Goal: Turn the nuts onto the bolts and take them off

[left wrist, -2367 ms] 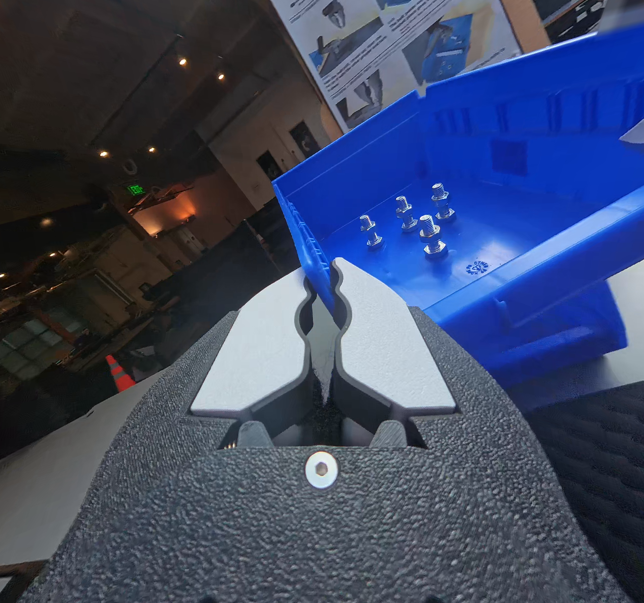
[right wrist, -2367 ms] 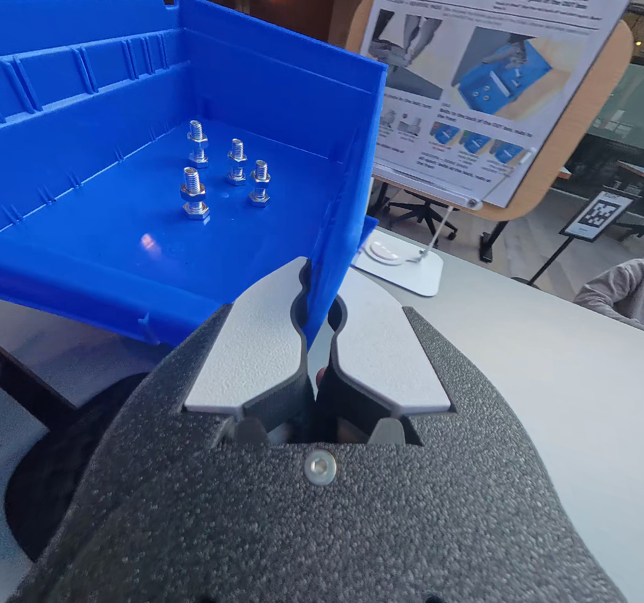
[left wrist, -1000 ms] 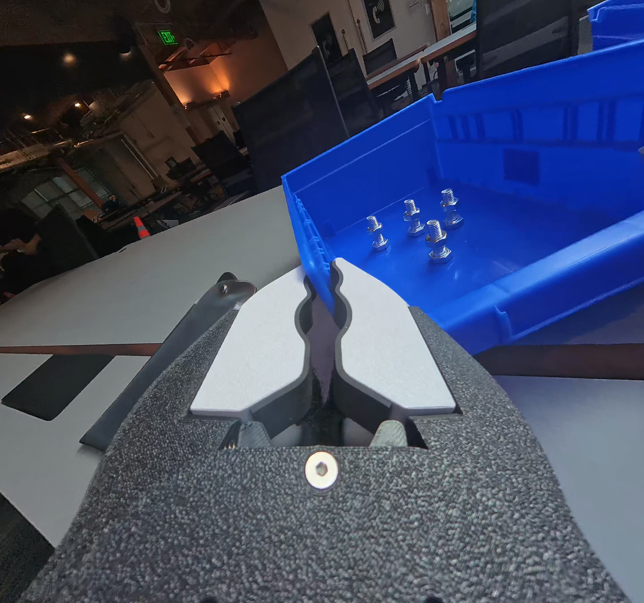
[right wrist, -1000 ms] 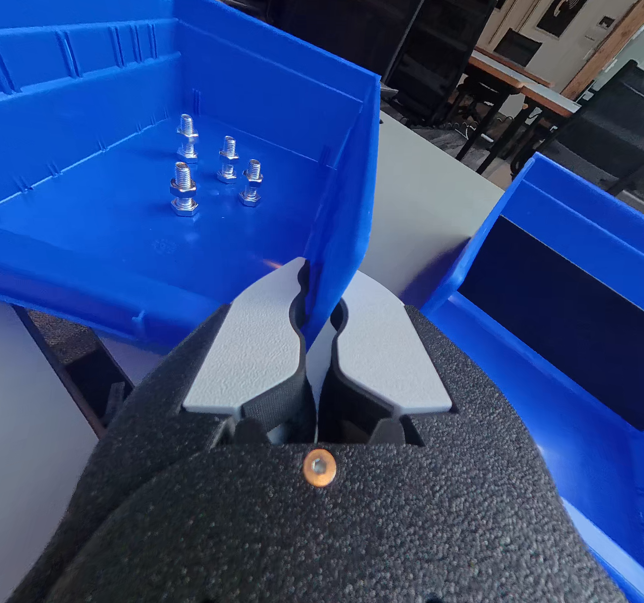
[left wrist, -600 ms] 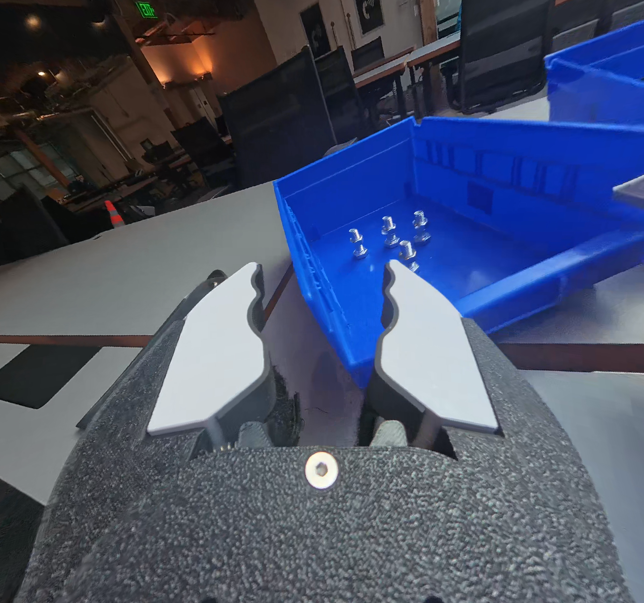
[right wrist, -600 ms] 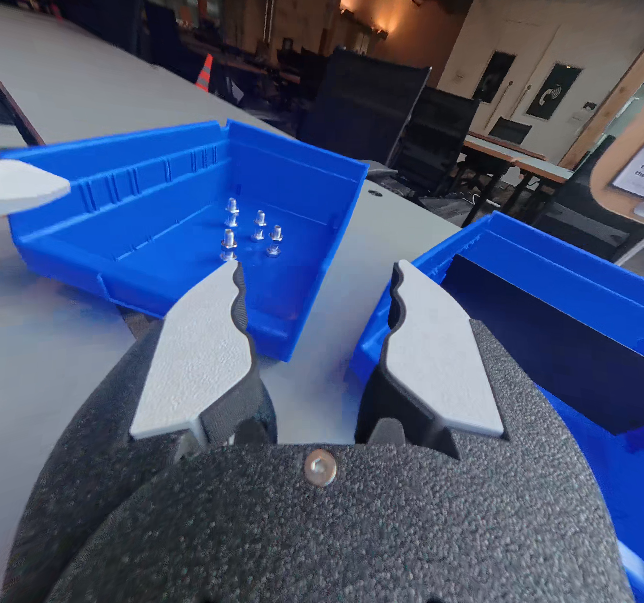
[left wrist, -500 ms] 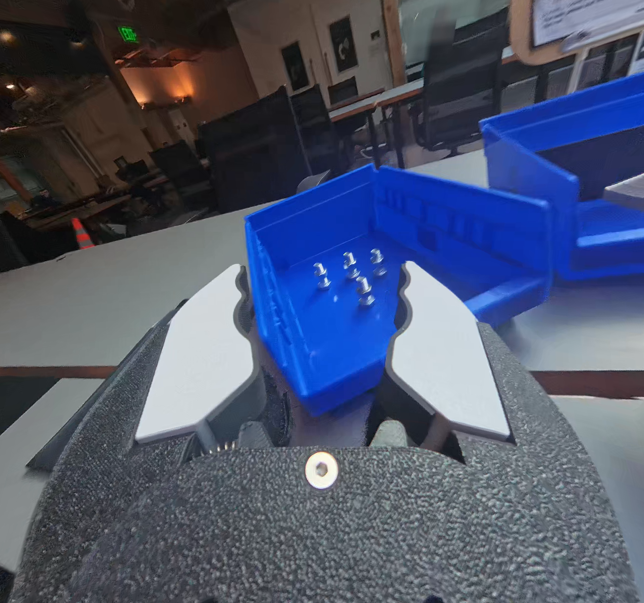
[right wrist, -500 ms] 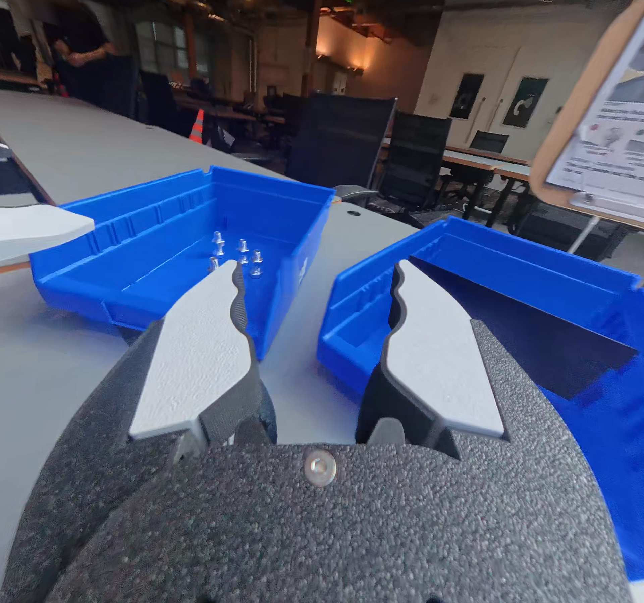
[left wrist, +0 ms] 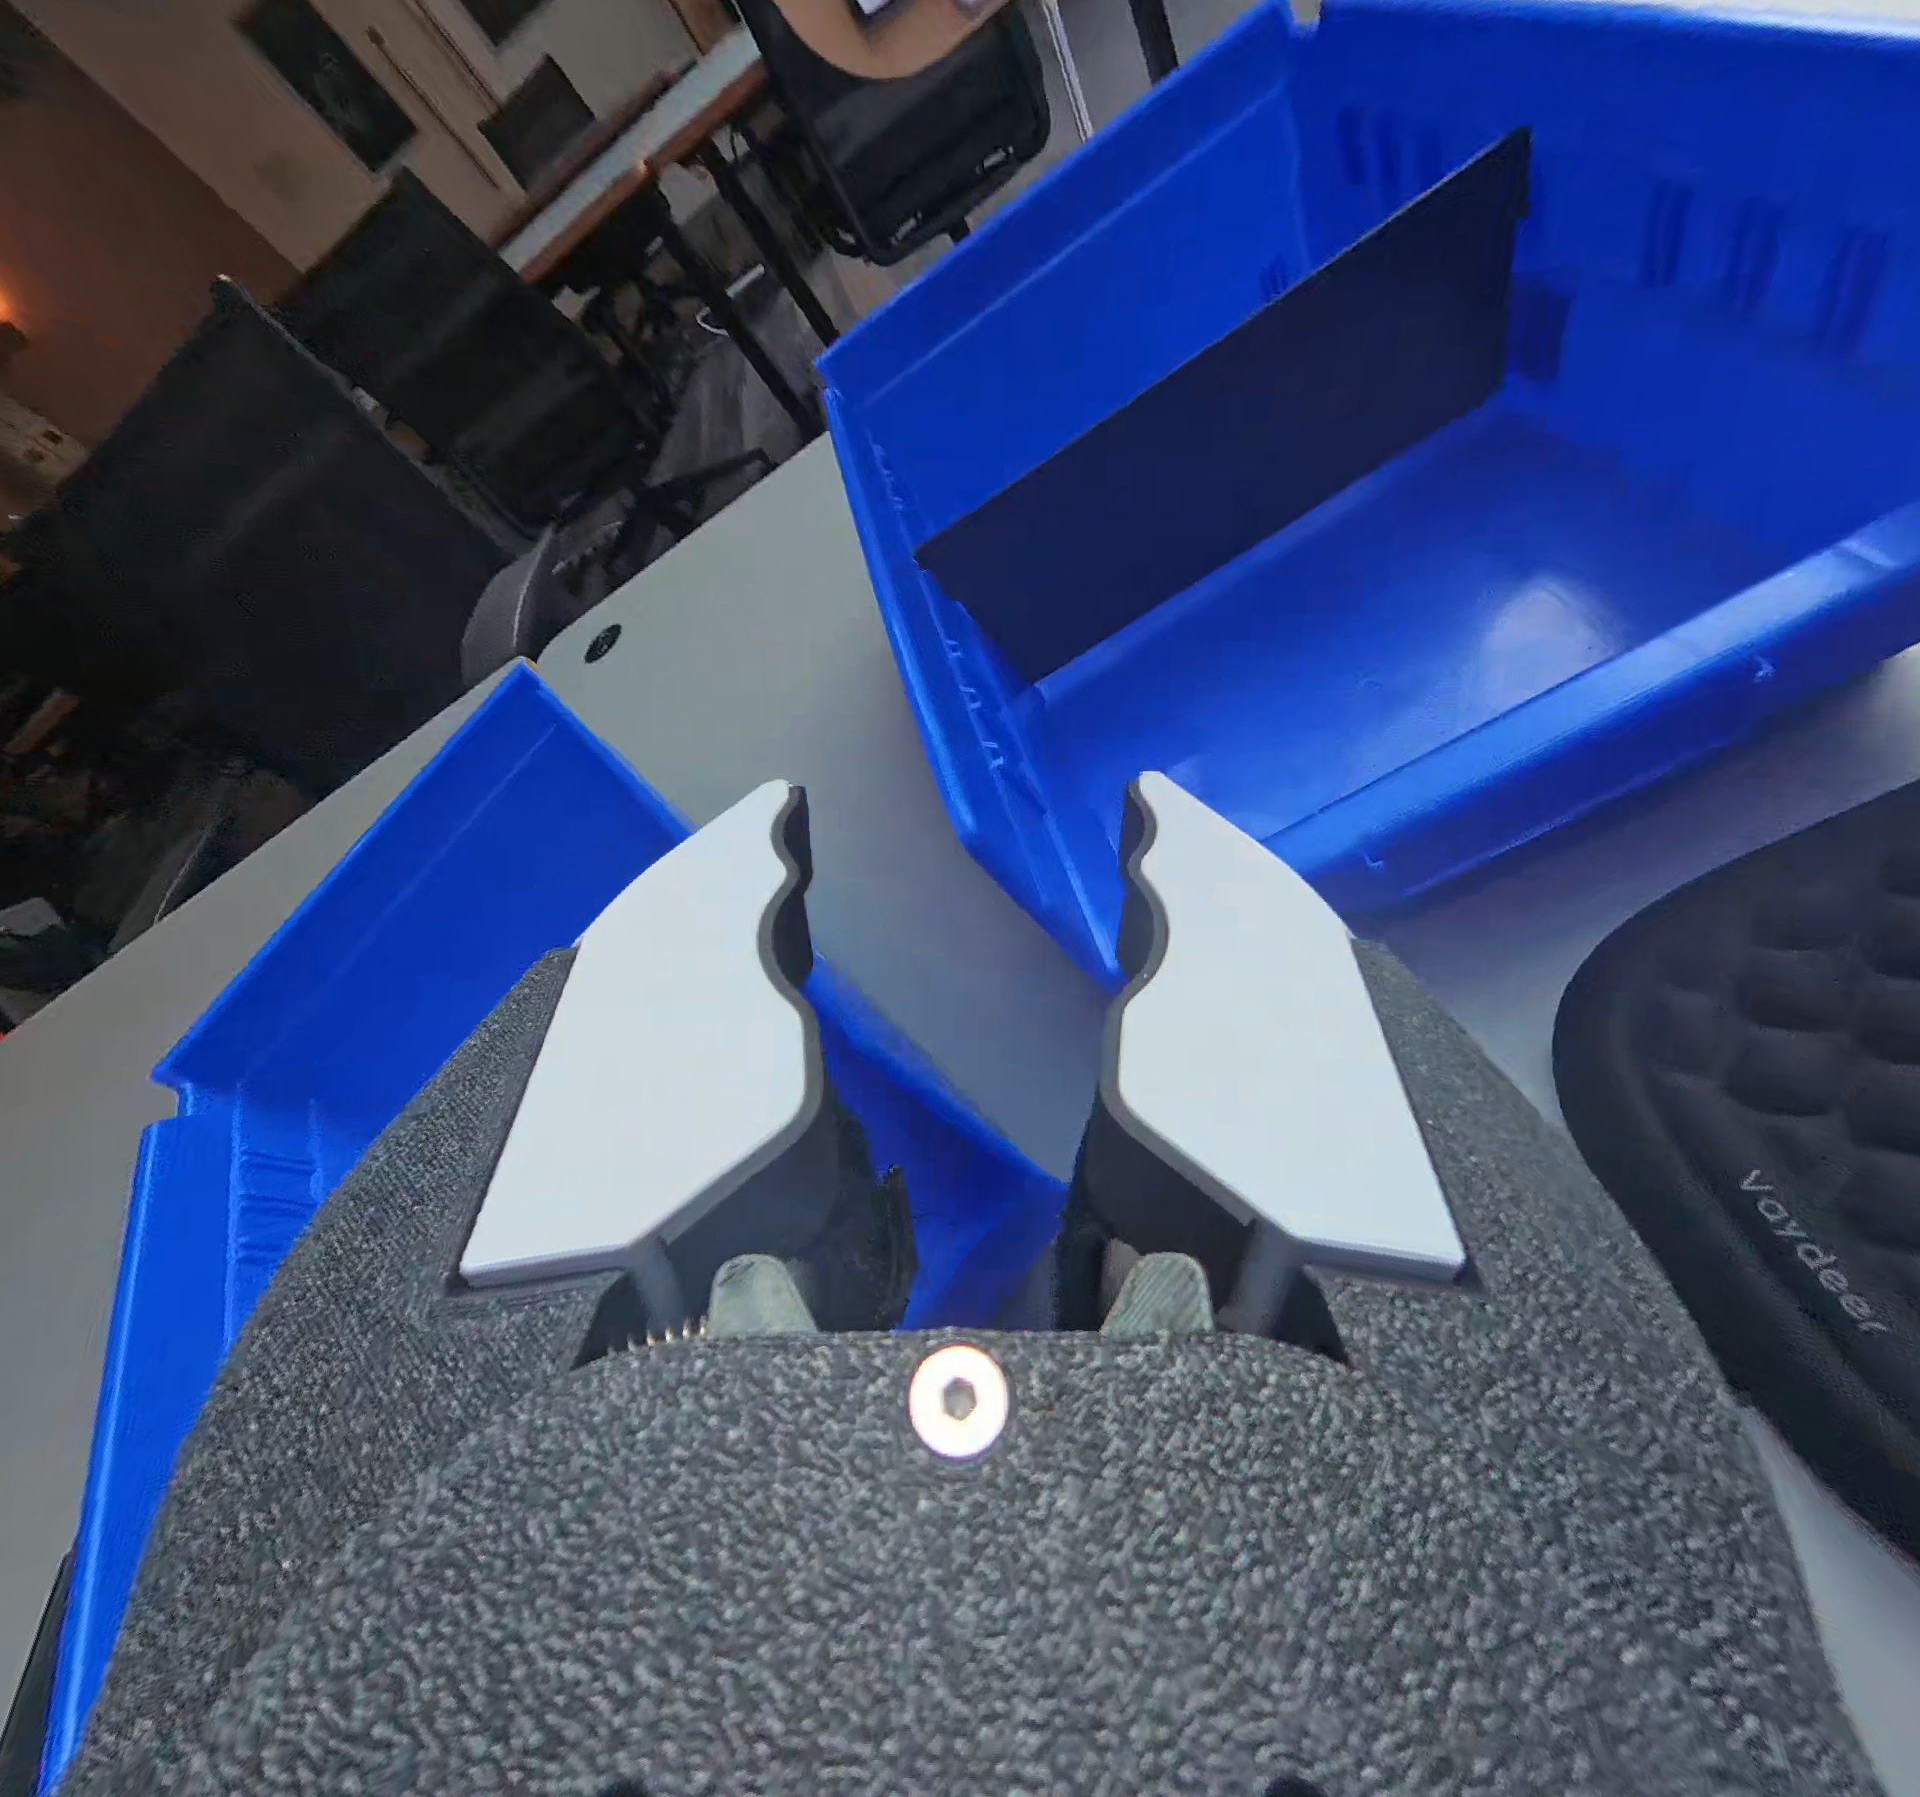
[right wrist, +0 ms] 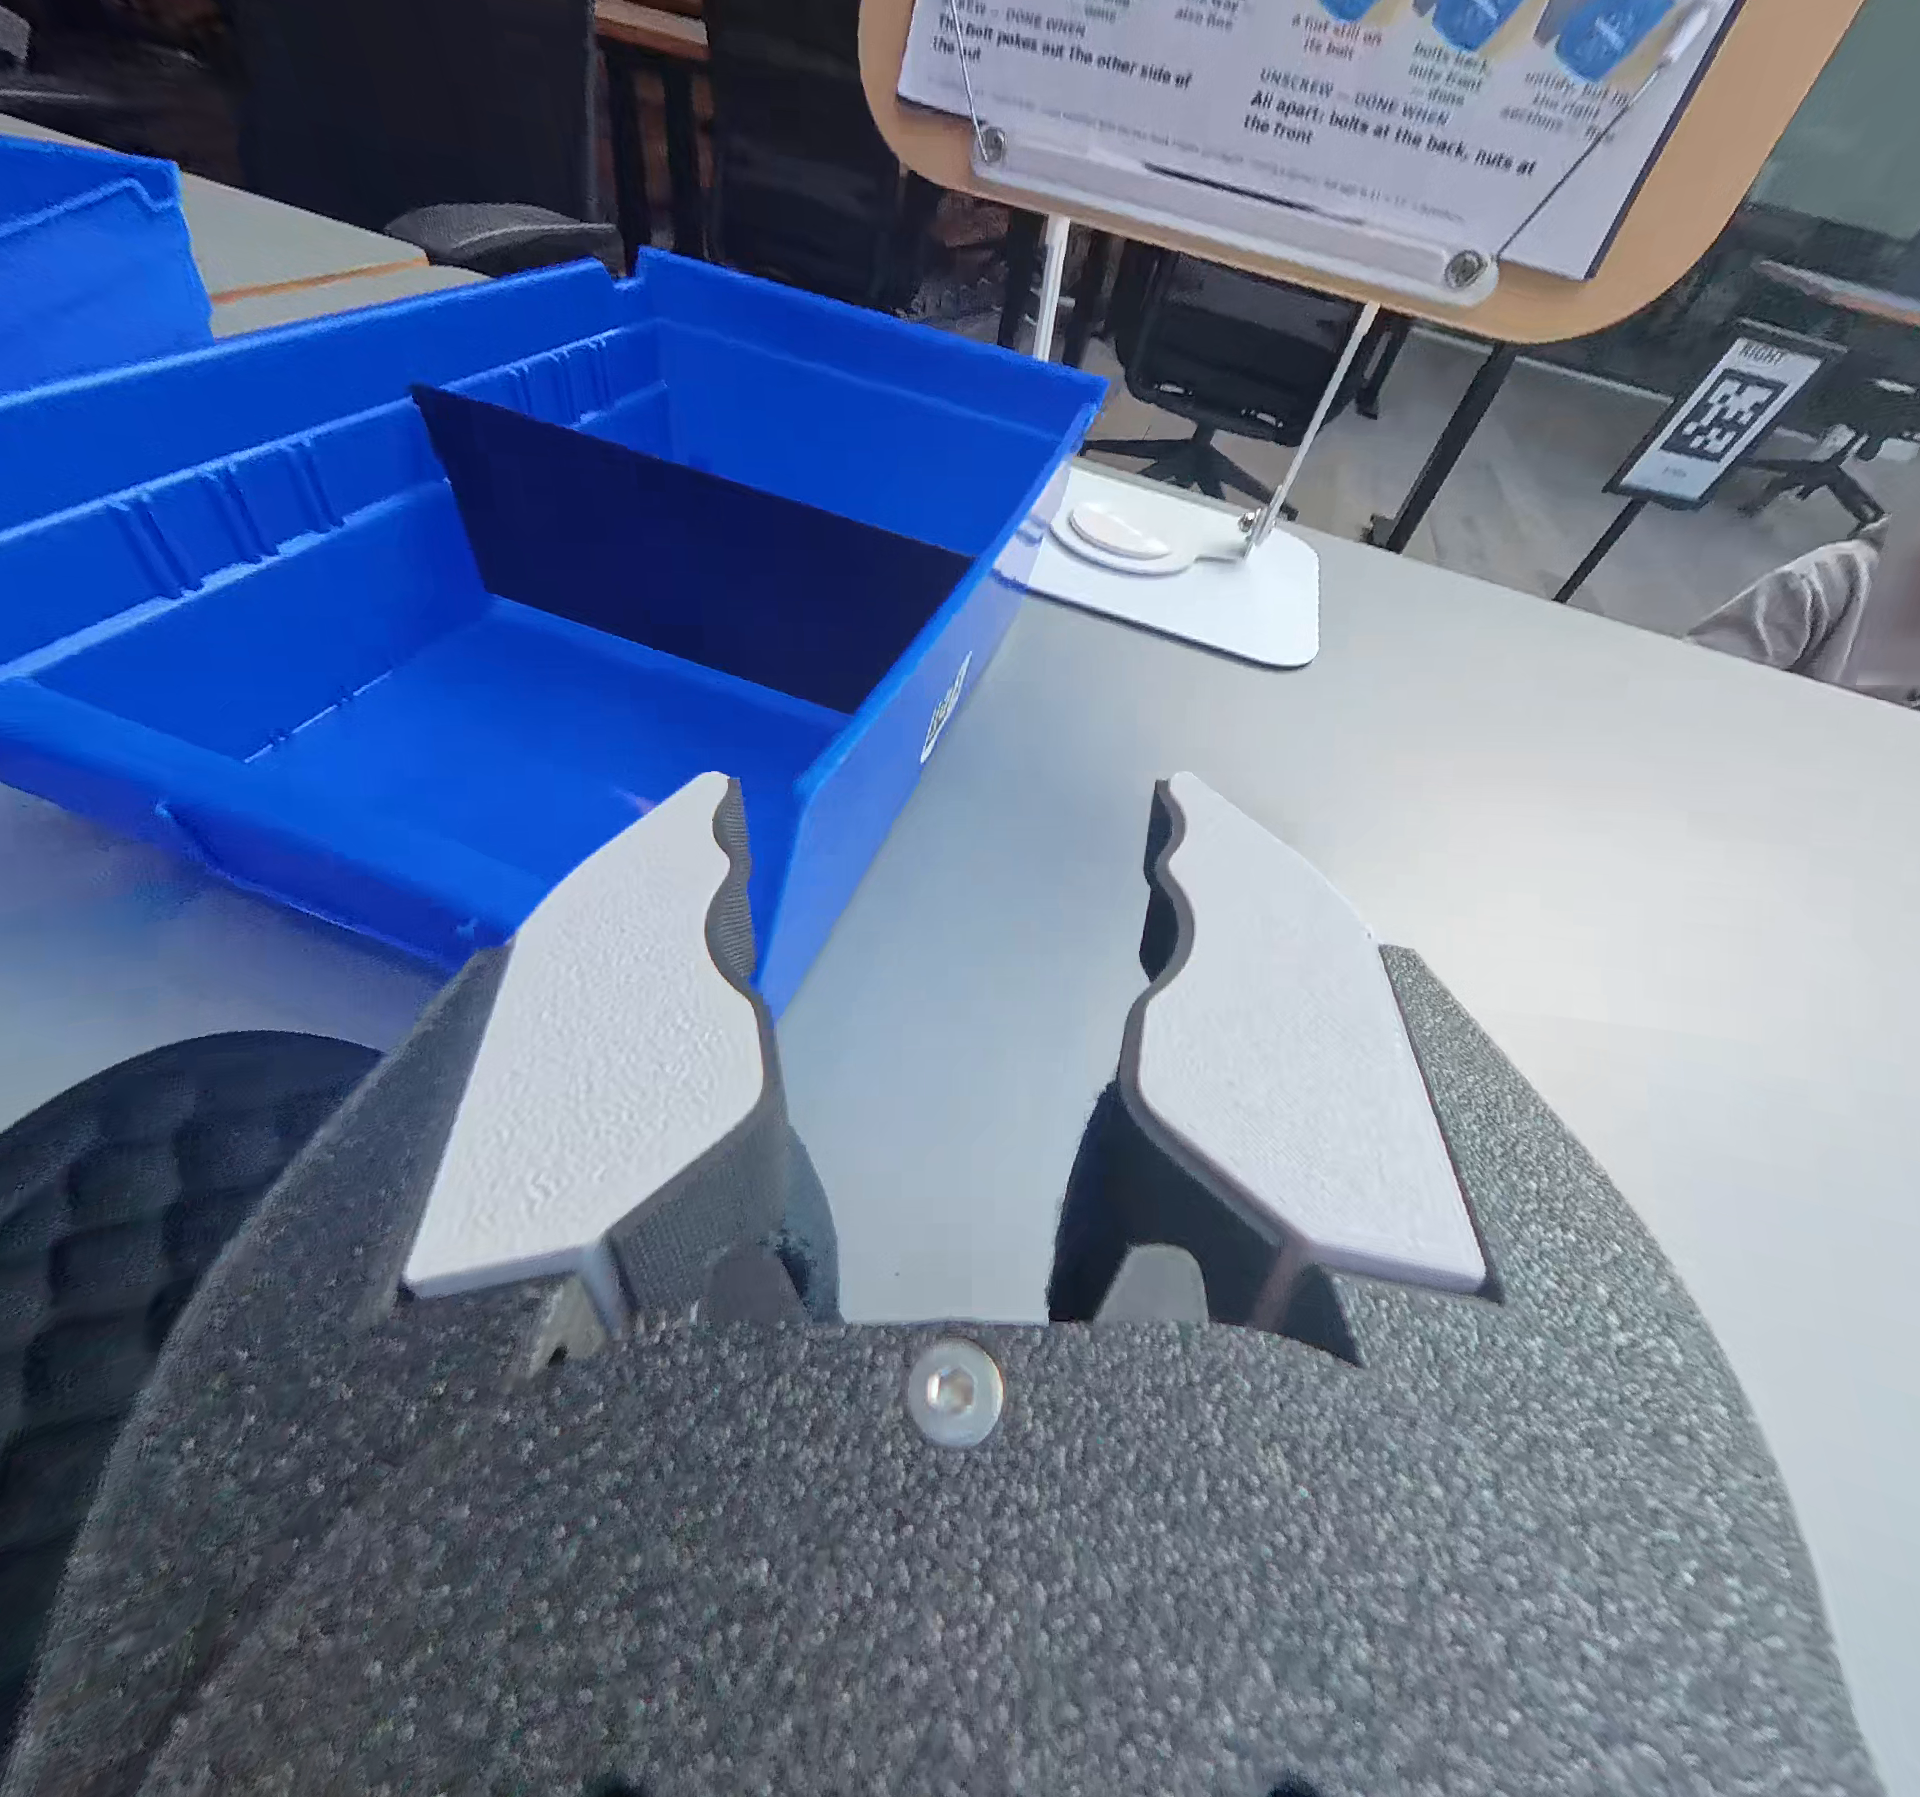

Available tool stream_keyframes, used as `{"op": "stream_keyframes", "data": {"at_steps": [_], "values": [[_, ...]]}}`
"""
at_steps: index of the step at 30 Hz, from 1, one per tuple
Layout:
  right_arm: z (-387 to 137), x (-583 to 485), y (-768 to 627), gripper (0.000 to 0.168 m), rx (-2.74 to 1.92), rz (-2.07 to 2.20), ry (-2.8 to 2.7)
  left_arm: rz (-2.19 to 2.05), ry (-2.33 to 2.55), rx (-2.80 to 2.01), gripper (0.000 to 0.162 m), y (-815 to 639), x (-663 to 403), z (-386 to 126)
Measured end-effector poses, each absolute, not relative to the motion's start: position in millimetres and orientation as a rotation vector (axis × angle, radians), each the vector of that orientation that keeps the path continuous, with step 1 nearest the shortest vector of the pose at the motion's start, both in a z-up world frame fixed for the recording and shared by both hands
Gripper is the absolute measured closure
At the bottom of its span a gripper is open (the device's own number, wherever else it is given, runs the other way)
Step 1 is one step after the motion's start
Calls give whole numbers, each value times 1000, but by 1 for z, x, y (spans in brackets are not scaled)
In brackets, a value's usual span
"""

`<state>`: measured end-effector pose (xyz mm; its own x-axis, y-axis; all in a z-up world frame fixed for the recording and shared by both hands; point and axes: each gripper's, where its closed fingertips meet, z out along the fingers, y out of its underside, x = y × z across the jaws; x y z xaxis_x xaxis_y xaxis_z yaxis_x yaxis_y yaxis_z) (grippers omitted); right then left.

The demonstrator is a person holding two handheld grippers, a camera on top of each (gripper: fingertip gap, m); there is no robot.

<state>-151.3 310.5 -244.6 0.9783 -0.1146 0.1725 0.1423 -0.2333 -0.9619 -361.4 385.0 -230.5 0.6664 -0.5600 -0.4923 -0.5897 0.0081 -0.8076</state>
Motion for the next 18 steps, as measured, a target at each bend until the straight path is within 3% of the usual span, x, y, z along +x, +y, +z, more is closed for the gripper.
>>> {"op": "stream_keyframes", "data": {"at_steps": [12,14,17,18], "values": [[-284,-157,340,101,-2045,-208,-92,291,1141,-1827,118,416,-356,-269],[-292,-160,342,112,-2103,-193,-115,363,1163,-1809,132,419,-357,-269],[-298,-165,344,151,-2155,-210,-175,359,1183,-1780,135,419,-353,-268],[-298,-160,344,154,-2153,-296,-194,328,1177,-1776,137,417,-350,-267]]}}
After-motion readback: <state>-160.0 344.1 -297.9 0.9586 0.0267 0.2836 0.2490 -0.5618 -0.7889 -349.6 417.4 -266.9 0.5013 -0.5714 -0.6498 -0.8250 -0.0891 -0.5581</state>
